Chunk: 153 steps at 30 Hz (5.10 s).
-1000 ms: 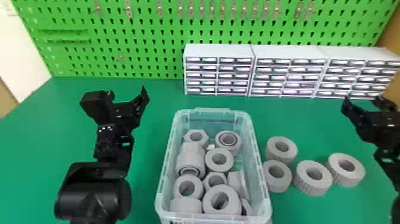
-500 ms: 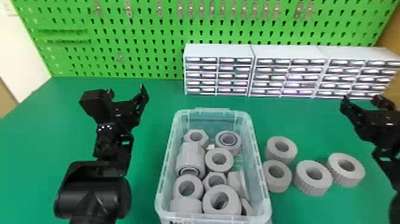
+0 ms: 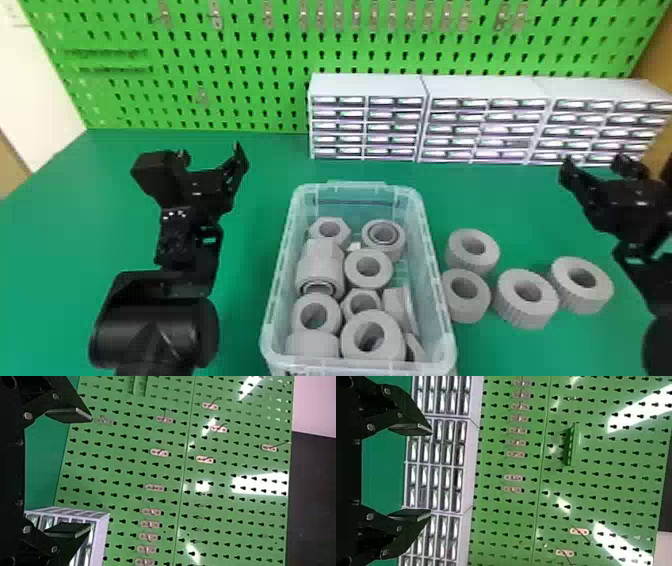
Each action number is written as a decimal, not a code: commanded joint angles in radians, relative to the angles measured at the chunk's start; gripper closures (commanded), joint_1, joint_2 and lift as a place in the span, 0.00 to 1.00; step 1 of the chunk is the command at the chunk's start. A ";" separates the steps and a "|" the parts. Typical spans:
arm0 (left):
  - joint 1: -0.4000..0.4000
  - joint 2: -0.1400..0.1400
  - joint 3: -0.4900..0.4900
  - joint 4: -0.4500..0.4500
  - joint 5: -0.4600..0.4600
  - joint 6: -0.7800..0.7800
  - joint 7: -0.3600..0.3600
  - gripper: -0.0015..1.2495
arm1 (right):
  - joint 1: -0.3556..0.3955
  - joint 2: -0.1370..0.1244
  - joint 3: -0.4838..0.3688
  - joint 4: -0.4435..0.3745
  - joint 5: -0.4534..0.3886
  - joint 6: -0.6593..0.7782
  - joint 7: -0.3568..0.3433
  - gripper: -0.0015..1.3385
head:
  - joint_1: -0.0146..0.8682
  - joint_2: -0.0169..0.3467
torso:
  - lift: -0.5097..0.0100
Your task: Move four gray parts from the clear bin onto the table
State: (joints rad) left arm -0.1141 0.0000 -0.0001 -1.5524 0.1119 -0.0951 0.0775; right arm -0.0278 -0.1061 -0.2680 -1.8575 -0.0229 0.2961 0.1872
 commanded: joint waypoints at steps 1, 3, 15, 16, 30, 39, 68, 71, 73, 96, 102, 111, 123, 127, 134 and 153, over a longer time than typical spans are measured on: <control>0.001 -0.003 0.002 0.000 -0.004 0.000 -0.001 0.24 | -0.012 -0.004 0.012 0.003 0.000 0.000 0.000 0.40 | 0.80 0.24 | 0.88; 0.001 -0.003 0.002 0.000 -0.006 0.000 -0.001 0.24 | -0.018 -0.006 0.016 0.003 0.000 0.000 0.000 0.40 | 0.80 0.24 | 0.88; 0.004 -0.003 0.000 0.006 -0.021 0.002 -0.007 0.24 | -0.031 -0.007 0.027 0.011 0.000 0.000 0.000 0.40 | 0.80 0.24 | 0.88; 0.002 -0.003 0.002 0.006 -0.023 0.002 -0.008 0.24 | -0.034 -0.007 0.029 0.011 -0.002 0.000 0.000 0.40 | 0.80 0.24 | 0.88; 0.002 -0.003 0.000 0.006 -0.023 0.002 -0.008 0.24 | -0.040 -0.003 0.036 0.014 -0.006 0.000 0.000 0.40 | 0.80 0.24 | 0.88; 0.002 -0.003 -0.001 0.008 -0.021 0.002 -0.008 0.24 | -0.044 -0.003 0.036 0.017 -0.006 0.000 0.000 0.40 | 0.80 0.24 | 0.88; -0.001 -0.003 0.000 0.009 -0.017 0.002 -0.008 0.24 | -0.047 -0.004 0.041 0.031 -0.014 -0.002 0.000 0.40 | 0.80 0.24 | 0.88; -0.001 -0.003 0.000 0.009 -0.017 0.002 -0.008 0.24 | -0.047 -0.004 0.041 0.031 -0.014 -0.002 0.000 0.40 | 0.80 0.24 | 0.88; -0.001 -0.003 0.000 0.009 -0.017 0.002 -0.008 0.24 | -0.046 -0.004 0.041 0.031 -0.014 -0.002 0.000 0.40 | 0.80 0.24 | 0.88; -0.002 -0.003 -0.005 0.009 -0.015 0.002 -0.012 0.24 | -0.054 0.009 0.030 0.031 -0.018 -0.002 0.000 0.40 | 0.80 0.24 | 0.88; -0.002 -0.003 -0.003 0.009 -0.015 0.002 -0.012 0.24 | -0.055 0.008 0.032 0.031 -0.018 -0.002 0.000 0.40 | 0.80 0.24 | 0.88; -0.002 -0.003 0.008 0.009 -0.008 0.002 -0.013 0.25 | -0.049 0.006 0.035 0.031 -0.020 -0.002 0.000 0.40 | 0.80 0.24 | 0.88; -0.002 -0.003 0.015 0.009 -0.006 0.002 -0.013 0.25 | -0.044 0.006 0.035 0.031 -0.020 -0.002 0.000 0.40 | 0.80 0.24 | 0.88; -0.004 -0.003 0.015 0.009 -0.006 0.002 -0.013 0.25 | -0.044 0.006 0.035 0.031 -0.022 0.000 0.000 0.40 | 0.80 0.24 | 0.88; -0.004 -0.003 0.014 0.009 -0.008 0.002 -0.013 0.25 | -0.046 0.006 0.038 0.031 -0.020 0.000 0.000 0.40 | 0.80 0.24 | 0.88; -0.006 -0.003 0.015 0.009 -0.008 0.002 -0.013 0.25 | -0.049 0.003 0.046 0.034 -0.017 0.005 0.000 0.40 | 0.80 0.24 | 0.88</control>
State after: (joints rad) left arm -0.1183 0.0000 0.0143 -1.5432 0.1043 -0.0936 0.0648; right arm -0.0755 -0.1028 -0.2234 -1.8240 -0.0399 0.3000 0.1871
